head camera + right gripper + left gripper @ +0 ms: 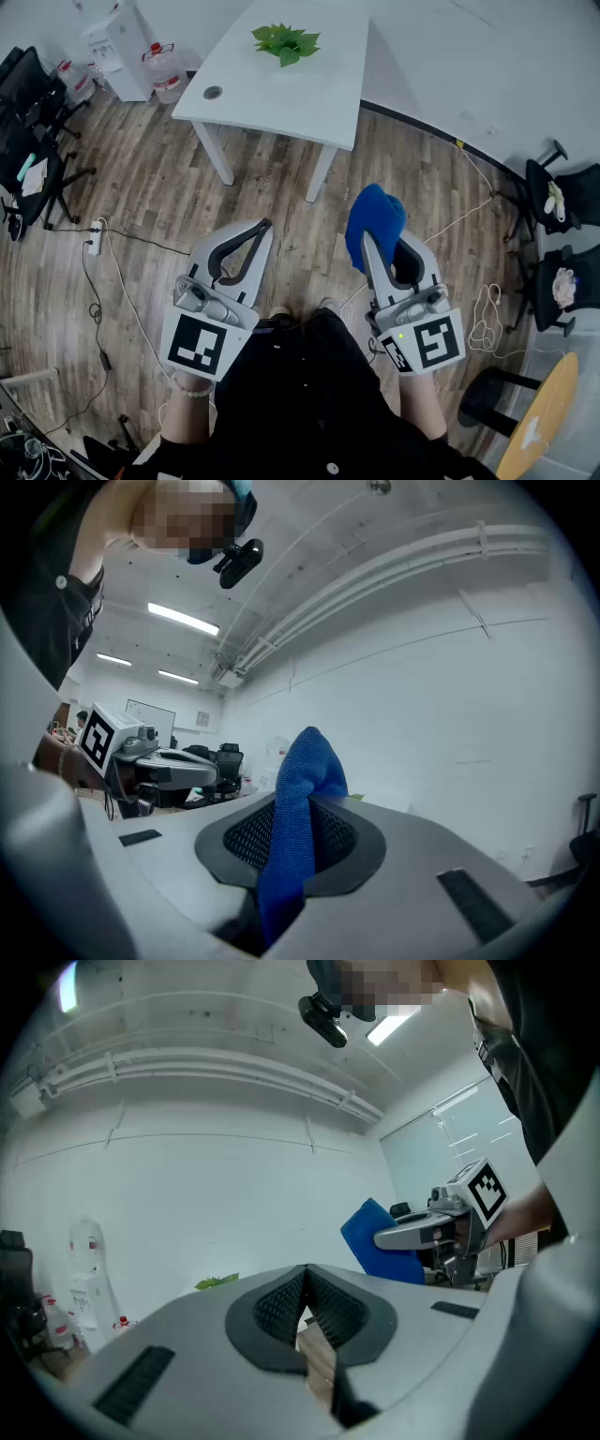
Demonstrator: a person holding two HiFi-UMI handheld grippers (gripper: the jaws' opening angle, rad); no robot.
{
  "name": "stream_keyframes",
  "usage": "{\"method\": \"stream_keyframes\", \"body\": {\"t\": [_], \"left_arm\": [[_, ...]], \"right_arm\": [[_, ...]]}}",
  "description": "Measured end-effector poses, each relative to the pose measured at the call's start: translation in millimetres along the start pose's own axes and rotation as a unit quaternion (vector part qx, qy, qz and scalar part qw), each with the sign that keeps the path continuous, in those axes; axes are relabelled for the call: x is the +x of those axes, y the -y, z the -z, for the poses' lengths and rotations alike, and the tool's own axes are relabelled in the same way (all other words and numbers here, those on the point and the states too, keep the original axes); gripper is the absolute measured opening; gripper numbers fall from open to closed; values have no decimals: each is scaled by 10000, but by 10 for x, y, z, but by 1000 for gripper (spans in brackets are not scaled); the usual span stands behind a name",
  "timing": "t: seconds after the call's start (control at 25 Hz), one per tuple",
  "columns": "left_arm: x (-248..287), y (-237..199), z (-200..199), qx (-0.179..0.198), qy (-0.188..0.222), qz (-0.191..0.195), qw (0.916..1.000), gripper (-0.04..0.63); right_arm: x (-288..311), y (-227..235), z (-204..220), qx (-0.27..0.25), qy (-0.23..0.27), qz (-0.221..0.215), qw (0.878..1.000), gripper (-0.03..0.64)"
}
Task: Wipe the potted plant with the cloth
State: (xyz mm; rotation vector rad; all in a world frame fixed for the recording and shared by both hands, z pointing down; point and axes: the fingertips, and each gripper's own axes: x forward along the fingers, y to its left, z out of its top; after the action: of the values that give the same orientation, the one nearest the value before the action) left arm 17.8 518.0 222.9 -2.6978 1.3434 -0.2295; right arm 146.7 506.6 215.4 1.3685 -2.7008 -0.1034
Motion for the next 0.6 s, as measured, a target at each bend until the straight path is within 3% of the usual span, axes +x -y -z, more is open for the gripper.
{"method": "stream_keyframes", "body": {"t": [0.6], "left_arm": [[-31, -31, 16, 18, 41, 4, 10000, 12]], "right_arm": [[48, -49, 8, 30, -1, -7, 10000, 95]]}}
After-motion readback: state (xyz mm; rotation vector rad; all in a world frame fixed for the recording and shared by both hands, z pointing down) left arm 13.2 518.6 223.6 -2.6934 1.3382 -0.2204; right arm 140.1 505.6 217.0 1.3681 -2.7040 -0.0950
